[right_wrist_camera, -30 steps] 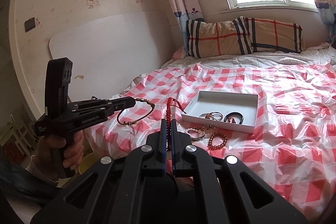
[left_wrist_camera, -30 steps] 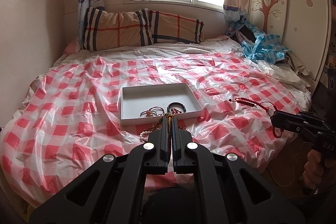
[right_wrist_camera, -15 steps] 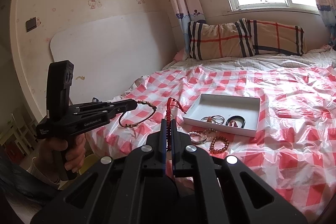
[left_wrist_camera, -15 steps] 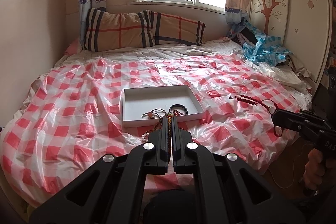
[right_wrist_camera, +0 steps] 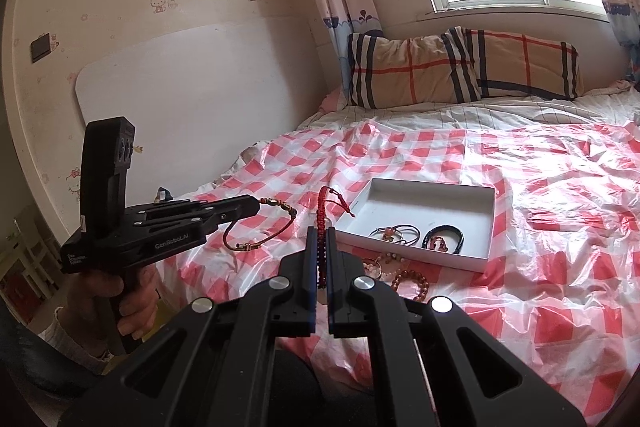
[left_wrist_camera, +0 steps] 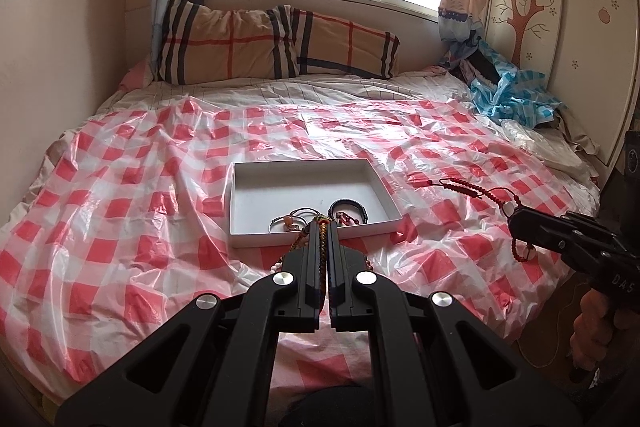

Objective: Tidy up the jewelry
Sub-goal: 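Lift both bracelets and carry them over the white tray with both tools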

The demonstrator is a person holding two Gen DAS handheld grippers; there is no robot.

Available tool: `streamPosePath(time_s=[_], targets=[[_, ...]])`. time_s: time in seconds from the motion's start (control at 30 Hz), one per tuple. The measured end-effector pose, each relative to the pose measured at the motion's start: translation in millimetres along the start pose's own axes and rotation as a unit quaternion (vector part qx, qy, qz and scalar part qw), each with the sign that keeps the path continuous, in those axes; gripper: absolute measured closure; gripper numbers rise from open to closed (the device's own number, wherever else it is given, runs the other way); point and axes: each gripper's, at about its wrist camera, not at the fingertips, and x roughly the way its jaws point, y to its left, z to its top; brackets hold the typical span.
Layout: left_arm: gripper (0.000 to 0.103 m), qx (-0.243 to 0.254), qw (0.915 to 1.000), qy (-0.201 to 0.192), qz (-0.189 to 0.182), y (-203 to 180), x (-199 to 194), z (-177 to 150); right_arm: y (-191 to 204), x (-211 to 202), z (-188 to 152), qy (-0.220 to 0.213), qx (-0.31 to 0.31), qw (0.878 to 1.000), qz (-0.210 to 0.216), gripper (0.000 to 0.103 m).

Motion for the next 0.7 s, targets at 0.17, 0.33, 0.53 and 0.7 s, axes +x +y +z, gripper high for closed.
streamPosePath(time_s=[0.17,0.33,0.53,0.7], targets=[[0.100,-0.009,1.0000,0.004,-0.002,8.3,30.2,7.9,-17.1,26.6,5.4,0.008,0.005,1.000,-0.007,0.099],[0.100,-0.017,0.9997,0.014,-0.006,15.9,64.8,12.8,-37.5,55.0,8.4,0.014,0.010,1.000,-0.013,0.099],[0.100,-0.023,0.9993,0.026,-0.011,21.6,106.4,15.6,-64.7,91.2,9.7,0.026,0.018,0.999,-0.022,0.099],[0.100,-0.032,0.9987,0.036,-0.016,28.0,138.0,17.5,-84.7,117.1,8.7,0.036,0.023,0.999,-0.028,0.099]])
